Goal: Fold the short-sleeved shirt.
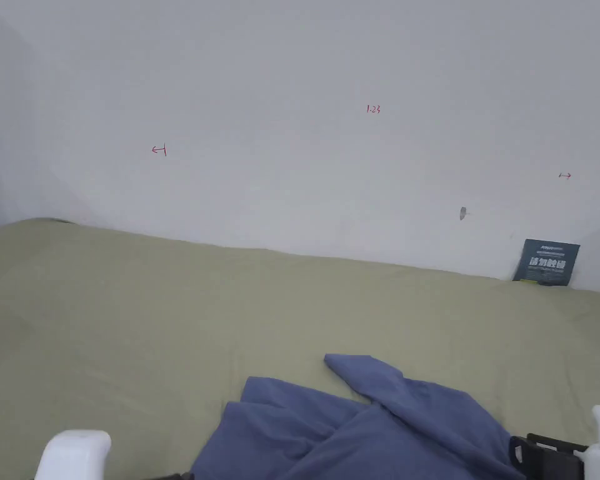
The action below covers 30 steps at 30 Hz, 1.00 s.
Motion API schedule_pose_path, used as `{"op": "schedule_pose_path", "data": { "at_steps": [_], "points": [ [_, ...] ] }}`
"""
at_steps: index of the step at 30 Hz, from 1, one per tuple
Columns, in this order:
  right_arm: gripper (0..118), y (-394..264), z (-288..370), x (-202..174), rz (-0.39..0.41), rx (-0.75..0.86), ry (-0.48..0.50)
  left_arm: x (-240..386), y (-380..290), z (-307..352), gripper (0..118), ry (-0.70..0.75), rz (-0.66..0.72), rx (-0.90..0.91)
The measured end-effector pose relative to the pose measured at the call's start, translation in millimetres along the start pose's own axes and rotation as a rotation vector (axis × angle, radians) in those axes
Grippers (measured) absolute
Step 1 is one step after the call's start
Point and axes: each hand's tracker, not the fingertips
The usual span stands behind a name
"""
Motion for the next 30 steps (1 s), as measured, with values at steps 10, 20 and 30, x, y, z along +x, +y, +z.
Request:
{"op": "schedule_pose_path", "data": {
  "at_steps": [10,20,30],
  "points": [
    [0,-55.9,77.5,-37.2,0.001,-0.001,0.021,4.6,-31.5,62.0,0,0.074,-0.101,0.027],
    [0,-85.4,100.4,-67.5,0.025,0.022,0.08,-10.2,-66.1,75.6,0,0.115,0.025,-0.108],
    [0,-91.1,114.3,-65.0,0.06,-0.001,0.113,13.5,-58.3,-9.6,117,0.087,-0.023,-0.189]
  ]
}}
